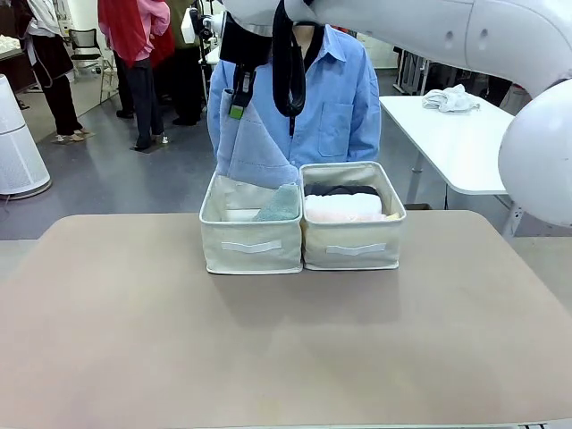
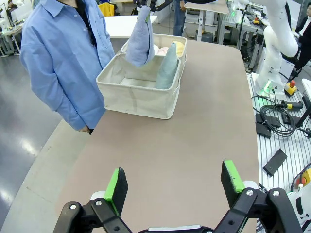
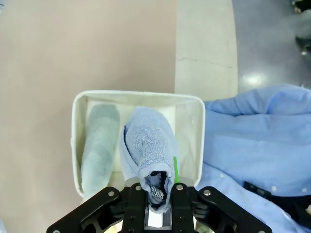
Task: Sort the towels based on their folding style.
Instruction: Pick up another triangle-folded towel from the table and place it in the left Fabric basket.
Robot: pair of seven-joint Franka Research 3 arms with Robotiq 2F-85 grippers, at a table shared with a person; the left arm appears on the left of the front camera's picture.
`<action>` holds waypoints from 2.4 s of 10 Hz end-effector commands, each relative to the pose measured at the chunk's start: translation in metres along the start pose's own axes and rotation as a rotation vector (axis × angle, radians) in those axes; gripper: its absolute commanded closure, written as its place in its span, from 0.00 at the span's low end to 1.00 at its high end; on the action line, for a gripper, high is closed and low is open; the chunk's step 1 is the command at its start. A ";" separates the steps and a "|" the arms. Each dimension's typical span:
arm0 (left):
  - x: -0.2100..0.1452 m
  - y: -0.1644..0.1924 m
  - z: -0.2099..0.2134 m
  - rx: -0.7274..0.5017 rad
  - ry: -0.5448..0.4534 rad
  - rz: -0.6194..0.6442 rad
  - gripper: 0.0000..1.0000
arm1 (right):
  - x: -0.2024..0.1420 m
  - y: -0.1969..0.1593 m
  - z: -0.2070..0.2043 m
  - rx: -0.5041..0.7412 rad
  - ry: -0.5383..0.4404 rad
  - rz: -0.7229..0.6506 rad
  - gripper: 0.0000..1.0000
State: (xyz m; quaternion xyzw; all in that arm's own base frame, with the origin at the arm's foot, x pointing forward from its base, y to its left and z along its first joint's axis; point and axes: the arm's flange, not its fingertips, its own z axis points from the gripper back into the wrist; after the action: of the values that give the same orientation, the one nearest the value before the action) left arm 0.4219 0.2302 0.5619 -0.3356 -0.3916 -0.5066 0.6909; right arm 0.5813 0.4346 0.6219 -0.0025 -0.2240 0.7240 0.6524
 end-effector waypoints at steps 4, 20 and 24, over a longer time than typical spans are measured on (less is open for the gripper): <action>0.001 -0.002 0.001 0.002 -0.014 -0.003 0.00 | 0.014 -0.023 -0.034 0.064 0.038 -0.001 0.84; 0.001 -0.002 0.001 0.002 -0.014 -0.003 0.00 | 0.016 -0.017 -0.144 0.241 0.096 0.050 0.84; 0.001 -0.002 0.001 0.002 -0.014 -0.003 0.00 | 0.017 -0.016 -0.161 0.280 0.107 0.063 0.84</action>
State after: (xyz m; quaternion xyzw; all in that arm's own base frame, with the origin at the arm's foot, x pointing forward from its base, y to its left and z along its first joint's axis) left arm 0.4219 0.2303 0.5619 -0.3357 -0.3916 -0.5066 0.6909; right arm 0.6131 0.4815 0.4761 0.0493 -0.0960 0.7601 0.6408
